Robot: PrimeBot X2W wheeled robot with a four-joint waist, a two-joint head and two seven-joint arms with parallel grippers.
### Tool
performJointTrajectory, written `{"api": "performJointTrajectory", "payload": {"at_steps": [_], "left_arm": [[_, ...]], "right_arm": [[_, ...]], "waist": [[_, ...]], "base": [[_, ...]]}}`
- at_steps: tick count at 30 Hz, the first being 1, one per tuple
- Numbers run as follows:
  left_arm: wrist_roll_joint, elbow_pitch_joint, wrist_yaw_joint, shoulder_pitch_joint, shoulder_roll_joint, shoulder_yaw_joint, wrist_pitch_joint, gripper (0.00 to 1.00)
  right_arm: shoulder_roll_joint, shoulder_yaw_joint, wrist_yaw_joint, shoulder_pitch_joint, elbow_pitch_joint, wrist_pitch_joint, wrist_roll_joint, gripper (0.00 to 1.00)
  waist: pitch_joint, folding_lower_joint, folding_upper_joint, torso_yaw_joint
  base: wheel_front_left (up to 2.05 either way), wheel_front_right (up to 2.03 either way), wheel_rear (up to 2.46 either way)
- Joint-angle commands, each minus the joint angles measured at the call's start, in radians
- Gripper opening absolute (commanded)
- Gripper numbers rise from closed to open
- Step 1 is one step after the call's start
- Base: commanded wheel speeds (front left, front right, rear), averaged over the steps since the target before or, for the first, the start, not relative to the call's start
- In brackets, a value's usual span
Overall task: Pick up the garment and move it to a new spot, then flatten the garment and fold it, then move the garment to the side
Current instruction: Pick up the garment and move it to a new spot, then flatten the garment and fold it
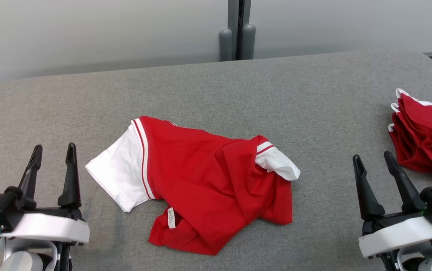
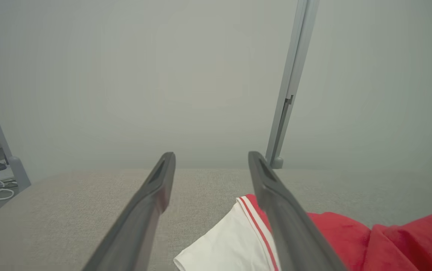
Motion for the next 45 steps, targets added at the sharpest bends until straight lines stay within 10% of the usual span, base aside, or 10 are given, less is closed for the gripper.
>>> {"api": "performJointTrajectory", "payload": {"at_steps": [1,45], "left_arm": [[-0.005,-0.008,0.008,0.022,0.01,0.008,-0.003,1.0],[0.026,-0.115,0.049,0.162,0.04,-0.073,0.066,1.0]], "right_arm": [[-0.005,-0.003,0.0,0.018,0.007,0.006,-0.009,1.0],[-0.005,-0.015,0.0,0.109,-0.085,0.087,-0.036,1.0]], "waist": [[-0.016,0.0,-0.0001,0.008],[-0.103,0.0,-0.0001,0.055]], "base": [[0.0,0.0,0.0],[0.0,0.0,0.0]]}}
